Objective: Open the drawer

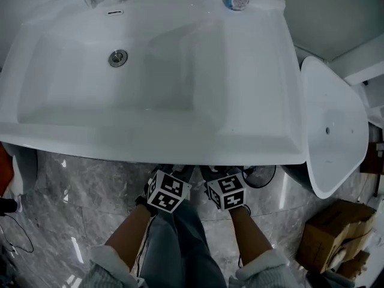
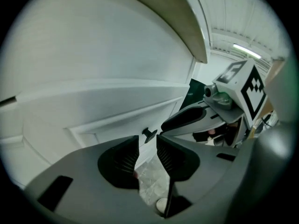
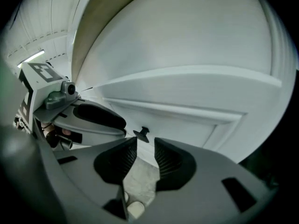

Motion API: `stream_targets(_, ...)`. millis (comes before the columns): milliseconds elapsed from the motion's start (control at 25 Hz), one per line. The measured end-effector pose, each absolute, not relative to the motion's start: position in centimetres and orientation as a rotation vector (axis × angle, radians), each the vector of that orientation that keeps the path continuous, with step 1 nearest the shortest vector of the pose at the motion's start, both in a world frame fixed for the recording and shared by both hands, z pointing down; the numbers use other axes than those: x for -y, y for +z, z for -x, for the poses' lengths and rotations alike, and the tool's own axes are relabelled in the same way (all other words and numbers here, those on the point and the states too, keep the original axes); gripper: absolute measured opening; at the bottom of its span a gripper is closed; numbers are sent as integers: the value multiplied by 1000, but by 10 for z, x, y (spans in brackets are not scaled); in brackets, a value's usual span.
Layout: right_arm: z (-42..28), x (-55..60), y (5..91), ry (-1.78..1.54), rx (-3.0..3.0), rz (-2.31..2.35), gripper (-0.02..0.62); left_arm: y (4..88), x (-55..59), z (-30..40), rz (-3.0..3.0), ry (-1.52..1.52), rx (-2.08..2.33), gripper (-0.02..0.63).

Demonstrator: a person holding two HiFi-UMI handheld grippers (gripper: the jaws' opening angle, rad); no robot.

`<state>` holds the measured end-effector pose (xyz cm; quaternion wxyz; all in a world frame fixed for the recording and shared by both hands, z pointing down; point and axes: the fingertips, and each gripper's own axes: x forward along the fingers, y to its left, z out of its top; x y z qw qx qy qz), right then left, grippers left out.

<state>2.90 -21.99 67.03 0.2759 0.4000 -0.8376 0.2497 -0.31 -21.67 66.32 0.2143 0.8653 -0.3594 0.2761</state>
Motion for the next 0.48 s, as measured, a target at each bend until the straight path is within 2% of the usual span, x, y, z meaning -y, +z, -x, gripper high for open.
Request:
stream_targets(320,-26,226,680,598,2229,-1045,107,678,226,-2,-2449,863,985,114)
stream_targets(480,-25,227,680,445,2212,-988,91,678,227,-6,-2517,931,961,106)
